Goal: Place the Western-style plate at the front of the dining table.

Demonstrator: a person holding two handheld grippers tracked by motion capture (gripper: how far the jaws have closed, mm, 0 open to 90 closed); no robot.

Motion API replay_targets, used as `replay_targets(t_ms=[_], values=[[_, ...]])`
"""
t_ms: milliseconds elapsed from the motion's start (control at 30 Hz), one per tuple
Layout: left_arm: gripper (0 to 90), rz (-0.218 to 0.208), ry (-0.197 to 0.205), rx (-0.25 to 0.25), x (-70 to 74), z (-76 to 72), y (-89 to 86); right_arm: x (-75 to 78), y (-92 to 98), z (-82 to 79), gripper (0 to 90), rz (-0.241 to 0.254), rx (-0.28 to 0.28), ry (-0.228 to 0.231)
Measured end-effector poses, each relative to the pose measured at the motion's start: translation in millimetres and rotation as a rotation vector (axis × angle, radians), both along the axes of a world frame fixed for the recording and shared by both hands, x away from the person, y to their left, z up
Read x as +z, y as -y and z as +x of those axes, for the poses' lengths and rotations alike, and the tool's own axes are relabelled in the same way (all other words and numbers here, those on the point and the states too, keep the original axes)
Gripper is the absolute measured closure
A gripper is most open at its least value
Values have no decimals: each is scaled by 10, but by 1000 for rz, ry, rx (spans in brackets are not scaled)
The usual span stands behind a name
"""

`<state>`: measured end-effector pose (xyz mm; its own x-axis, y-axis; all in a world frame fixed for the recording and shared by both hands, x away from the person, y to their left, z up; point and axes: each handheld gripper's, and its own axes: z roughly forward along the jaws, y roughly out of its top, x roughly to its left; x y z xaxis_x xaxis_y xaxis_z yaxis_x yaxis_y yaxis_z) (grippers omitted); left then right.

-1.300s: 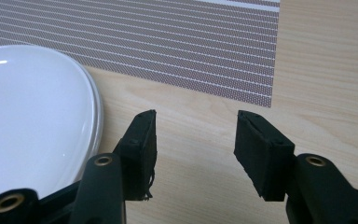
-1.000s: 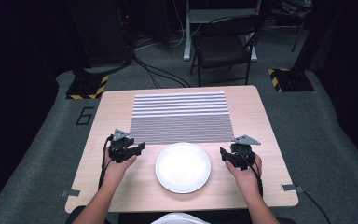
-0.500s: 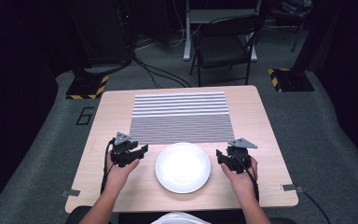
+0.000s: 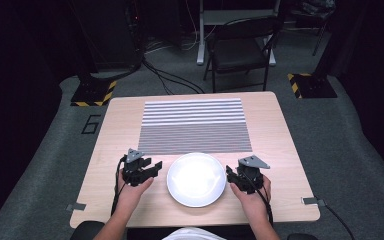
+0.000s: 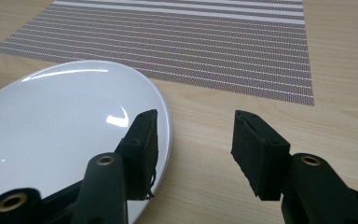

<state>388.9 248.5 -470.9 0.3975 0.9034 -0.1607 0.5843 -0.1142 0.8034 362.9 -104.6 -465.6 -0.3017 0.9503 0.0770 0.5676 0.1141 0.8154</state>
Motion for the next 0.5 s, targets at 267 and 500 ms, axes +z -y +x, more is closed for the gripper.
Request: replay_targets(t_ms=[267,500], values=[[473,10,-37,-27,-149,-18,70,-131,-87,7,501,-16,-4,-17],[484,-21,-50,-42,-183,-52,143,-227,-176,-25,508,-27,36,-41]])
